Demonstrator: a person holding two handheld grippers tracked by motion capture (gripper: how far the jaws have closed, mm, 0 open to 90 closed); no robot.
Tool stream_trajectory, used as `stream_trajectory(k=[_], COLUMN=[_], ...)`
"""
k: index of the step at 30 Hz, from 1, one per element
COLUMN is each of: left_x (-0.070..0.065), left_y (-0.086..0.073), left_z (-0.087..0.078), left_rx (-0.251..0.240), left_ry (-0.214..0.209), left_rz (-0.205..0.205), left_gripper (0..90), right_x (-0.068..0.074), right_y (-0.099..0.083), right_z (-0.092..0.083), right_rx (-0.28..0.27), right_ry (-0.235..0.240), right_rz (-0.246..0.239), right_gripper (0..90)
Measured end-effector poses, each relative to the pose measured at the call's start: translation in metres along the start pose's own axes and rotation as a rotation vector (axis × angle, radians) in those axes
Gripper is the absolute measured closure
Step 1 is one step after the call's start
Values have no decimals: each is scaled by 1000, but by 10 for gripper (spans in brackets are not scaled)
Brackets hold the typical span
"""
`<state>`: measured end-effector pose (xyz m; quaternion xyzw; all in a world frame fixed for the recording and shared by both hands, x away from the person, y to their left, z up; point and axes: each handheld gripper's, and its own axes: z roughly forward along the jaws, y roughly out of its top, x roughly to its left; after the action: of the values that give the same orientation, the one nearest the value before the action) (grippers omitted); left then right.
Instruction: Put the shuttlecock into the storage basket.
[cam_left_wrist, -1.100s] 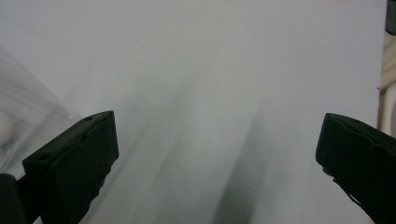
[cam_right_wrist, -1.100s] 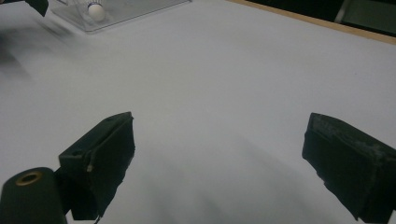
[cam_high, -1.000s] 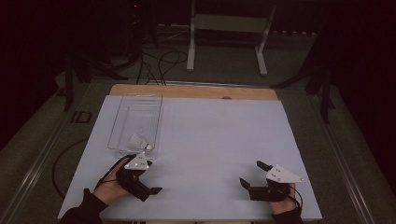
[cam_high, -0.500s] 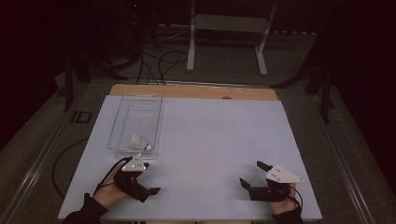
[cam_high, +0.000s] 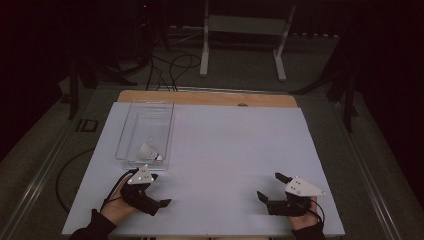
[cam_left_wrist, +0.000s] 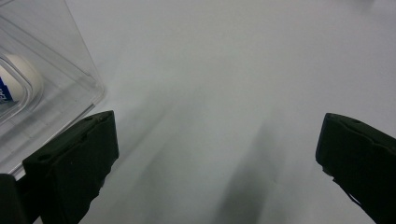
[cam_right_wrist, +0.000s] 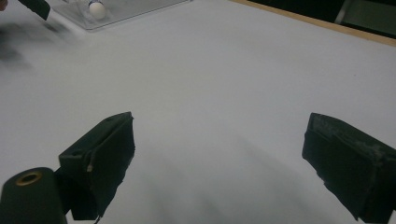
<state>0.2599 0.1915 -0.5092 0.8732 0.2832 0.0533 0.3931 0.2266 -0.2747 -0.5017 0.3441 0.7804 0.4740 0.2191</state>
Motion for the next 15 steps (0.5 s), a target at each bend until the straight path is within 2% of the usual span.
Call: stream_trajectory(k=[15], left_x=[-1], left_y=[0], left_z=[2], left_rx=[0], left_ry=[-16], left_rz=[9], left_gripper=[1], right_x=[-1], right_y=[0], right_z=[0], right_rx=[5], right_ry=[3], right_rz=[6], right_gripper=[92])
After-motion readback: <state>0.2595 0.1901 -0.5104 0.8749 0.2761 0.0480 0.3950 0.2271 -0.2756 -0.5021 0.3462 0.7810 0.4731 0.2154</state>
